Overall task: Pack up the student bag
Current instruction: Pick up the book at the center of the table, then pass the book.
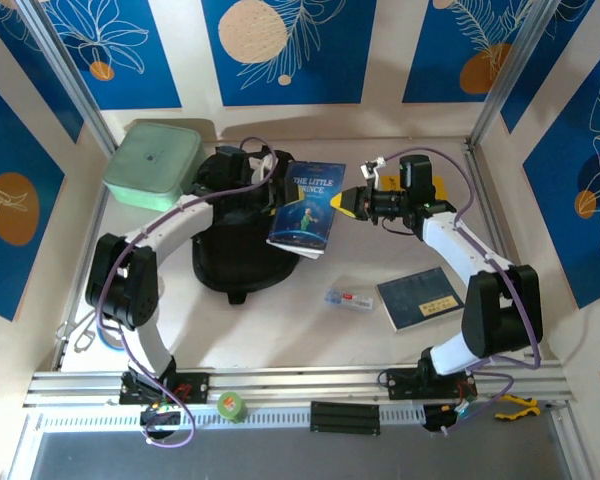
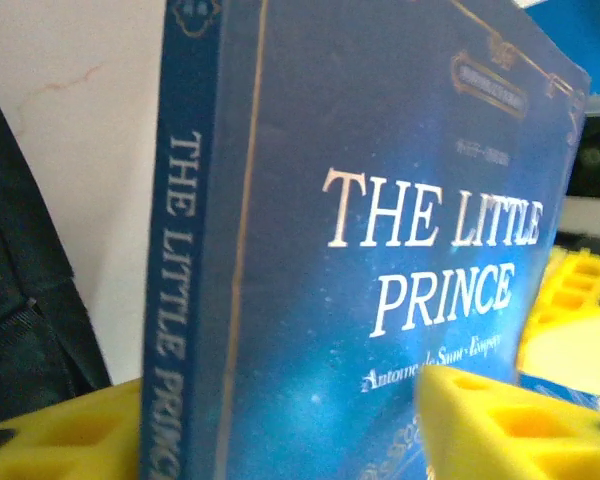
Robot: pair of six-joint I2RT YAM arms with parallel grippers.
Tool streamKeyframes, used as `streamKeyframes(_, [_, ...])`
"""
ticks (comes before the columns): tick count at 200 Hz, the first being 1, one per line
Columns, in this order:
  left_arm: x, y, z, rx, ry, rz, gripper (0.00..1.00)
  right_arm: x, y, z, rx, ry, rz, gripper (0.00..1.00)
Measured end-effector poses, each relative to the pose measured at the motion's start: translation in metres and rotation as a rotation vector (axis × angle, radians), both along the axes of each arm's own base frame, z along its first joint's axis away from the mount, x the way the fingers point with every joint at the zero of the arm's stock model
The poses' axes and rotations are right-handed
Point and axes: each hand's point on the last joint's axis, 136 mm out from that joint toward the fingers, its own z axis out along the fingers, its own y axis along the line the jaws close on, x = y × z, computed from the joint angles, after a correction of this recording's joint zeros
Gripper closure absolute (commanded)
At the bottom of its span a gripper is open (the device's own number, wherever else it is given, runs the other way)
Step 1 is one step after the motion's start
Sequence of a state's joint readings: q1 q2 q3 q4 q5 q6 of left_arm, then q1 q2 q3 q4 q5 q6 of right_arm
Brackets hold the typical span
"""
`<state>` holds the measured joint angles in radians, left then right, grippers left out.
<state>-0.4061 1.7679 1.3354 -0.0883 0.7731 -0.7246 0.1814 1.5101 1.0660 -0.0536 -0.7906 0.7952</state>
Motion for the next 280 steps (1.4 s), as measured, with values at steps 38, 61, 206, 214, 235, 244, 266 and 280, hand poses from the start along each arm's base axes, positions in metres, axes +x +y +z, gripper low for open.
streamKeyframes(38, [0.003,0.004,0.013,-0.032,-0.016,0.015,0.86,0.010,-0.003,-0.008,-0.033,0.026,-0.024,0.99])
streamKeyframes(61, [0.003,0.006,0.023,-0.031,-0.053,0.023,1.00,0.015,-0.006,-0.019,-0.063,0.061,-0.051,0.66])
streamKeyframes(206, [0.057,0.080,0.027,-0.053,-0.024,0.682,1.00,0.017,0.054,-0.044,0.199,0.290,-0.233,0.01])
streamKeyframes(214, [0.058,0.087,0.025,-0.064,-0.012,0.727,1.00,0.020,0.059,-0.046,0.221,0.313,-0.247,0.01])
streamKeyframes(235, [0.058,0.101,0.022,-0.084,0.007,0.824,1.00,0.029,0.074,-0.056,0.282,0.381,-0.285,0.01])
streamKeyframes(244, [0.057,0.106,0.022,-0.094,0.008,0.860,1.00,0.032,0.081,-0.063,0.308,0.411,-0.299,0.01])
streamKeyframes(266, [0.056,0.114,0.025,-0.121,0.000,0.918,1.00,0.035,0.099,-0.080,0.354,0.489,-0.320,0.00])
streamKeyframes(280, [0.057,0.118,0.028,-0.139,-0.005,0.946,1.00,0.038,0.109,-0.083,0.379,0.515,-0.329,0.00])
